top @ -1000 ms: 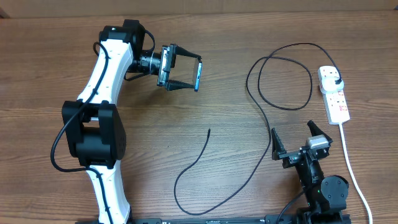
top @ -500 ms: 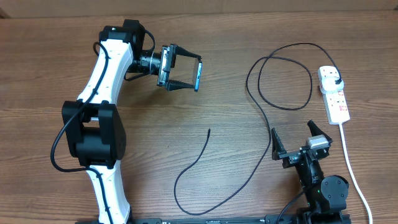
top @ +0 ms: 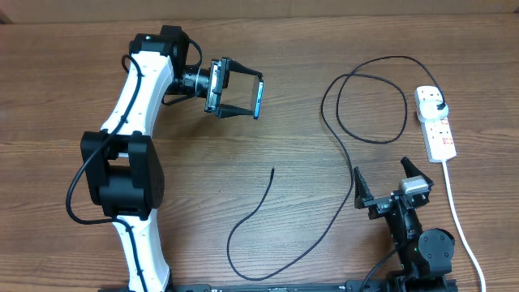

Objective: Plug charger to phone and switch on socket
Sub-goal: 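Hold the phone upright in the left gripper above the table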

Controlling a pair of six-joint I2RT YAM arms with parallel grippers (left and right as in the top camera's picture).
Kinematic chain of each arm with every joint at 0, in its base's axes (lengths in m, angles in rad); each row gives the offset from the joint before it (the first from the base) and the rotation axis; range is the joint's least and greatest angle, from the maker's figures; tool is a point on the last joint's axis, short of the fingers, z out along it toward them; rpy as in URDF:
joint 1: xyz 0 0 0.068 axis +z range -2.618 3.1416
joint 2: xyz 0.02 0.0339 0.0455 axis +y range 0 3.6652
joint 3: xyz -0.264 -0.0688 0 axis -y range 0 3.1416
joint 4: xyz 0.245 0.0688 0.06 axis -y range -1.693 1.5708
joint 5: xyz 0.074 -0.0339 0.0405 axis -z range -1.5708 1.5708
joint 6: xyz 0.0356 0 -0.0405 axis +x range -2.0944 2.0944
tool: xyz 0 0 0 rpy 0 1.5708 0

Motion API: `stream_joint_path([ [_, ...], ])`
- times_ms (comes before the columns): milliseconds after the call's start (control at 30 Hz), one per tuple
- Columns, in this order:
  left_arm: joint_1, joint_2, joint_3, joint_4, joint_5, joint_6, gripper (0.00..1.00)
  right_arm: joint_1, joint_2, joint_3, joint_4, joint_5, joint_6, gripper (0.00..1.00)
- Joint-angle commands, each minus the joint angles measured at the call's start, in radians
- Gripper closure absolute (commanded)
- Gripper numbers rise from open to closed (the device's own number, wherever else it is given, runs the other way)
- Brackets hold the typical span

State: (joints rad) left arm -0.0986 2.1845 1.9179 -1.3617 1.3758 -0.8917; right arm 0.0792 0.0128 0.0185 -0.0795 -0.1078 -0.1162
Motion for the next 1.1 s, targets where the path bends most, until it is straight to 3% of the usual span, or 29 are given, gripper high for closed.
stream_joint_path([
  [0, -0.003, 0.008, 0.032, -0.002, 0.037, -0.002, 0.96, 0.005, -0.011, -0.011, 0.005, -0.005, -0.005, 0.00],
  [1067, -0.003, 0.008, 0.032, 0.001, -0.020, -0.003, 0.96, 0.005, -0.011, -0.011, 0.005, -0.005, -0.005, 0.00],
])
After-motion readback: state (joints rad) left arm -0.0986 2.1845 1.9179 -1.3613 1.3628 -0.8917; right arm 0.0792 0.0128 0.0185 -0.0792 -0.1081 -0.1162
